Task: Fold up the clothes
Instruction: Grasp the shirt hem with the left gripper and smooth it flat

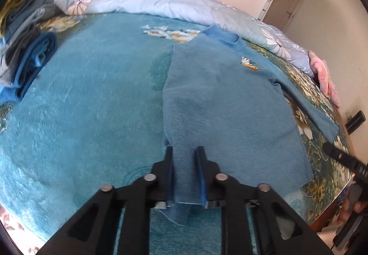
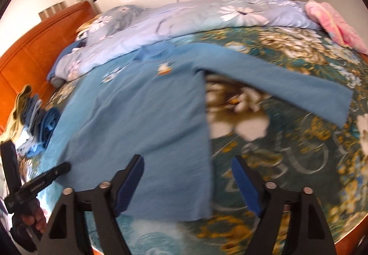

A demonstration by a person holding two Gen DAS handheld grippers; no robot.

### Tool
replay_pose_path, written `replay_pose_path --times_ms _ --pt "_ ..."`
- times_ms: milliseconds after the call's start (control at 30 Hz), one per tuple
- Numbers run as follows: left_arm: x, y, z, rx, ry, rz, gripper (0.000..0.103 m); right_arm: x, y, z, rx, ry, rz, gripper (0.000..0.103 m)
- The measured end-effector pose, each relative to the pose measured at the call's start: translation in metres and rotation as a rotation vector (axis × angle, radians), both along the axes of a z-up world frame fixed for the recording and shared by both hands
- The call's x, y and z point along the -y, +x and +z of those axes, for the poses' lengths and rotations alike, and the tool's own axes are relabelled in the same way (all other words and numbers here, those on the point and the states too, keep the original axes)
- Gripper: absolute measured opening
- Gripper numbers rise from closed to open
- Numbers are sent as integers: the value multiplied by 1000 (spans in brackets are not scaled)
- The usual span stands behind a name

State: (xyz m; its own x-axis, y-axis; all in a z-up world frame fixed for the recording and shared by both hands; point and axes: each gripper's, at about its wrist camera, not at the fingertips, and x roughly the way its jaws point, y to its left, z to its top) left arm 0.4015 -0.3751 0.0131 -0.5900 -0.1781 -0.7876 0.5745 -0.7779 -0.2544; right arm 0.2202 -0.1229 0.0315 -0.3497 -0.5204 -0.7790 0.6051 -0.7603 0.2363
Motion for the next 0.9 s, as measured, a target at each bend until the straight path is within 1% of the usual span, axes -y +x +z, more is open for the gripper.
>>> replay_pose_path --times_ms 67,133,200,267,300,367,467,533,600,733,767,833,900 --pt "-3 -3 6 -21 -14 0 14 4 9 -5 13 -2 23 89" --pt "-10 -8 16 -60 -37 -19 13 6 14 -8 22 6 38 90" --pt "-22 -16 26 -112 -42 -71 12 4 14 -10 24 11 40 90" --pt "-34 -26 32 -153 -14 -134 12 -2 11 -10 27 3 21 90" --pt "-41 -31 35 -170 -5 -169 11 -7 10 -9 29 -2 8 90" --pt "-62 -45 37 -188 -13 -247 10 -15 6 -8 30 -6 -17 90" --pt "-92 -69 32 -180 -12 -365 10 -28 0 -5 29 3 -51 90" --pt "-108 -84 22 -150 -11 -413 10 -38 -3 -4 26 19 -69 90" --pt "-117 -93 17 -138 -4 -431 10 -47 -6 -3 25 32 -86 90" --pt "-118 -94 14 -131 24 -437 10 -54 -11 1 21 42 -93 90" --pt "-117 -92 14 -124 35 -434 12 -52 -12 1 20 45 -85 90" --pt "-112 -87 18 -121 64 -420 21 -43 -12 1 19 49 -64 90" --pt "-99 -69 28 -160 82 -397 43 -34 -11 -2 21 45 -48 90"
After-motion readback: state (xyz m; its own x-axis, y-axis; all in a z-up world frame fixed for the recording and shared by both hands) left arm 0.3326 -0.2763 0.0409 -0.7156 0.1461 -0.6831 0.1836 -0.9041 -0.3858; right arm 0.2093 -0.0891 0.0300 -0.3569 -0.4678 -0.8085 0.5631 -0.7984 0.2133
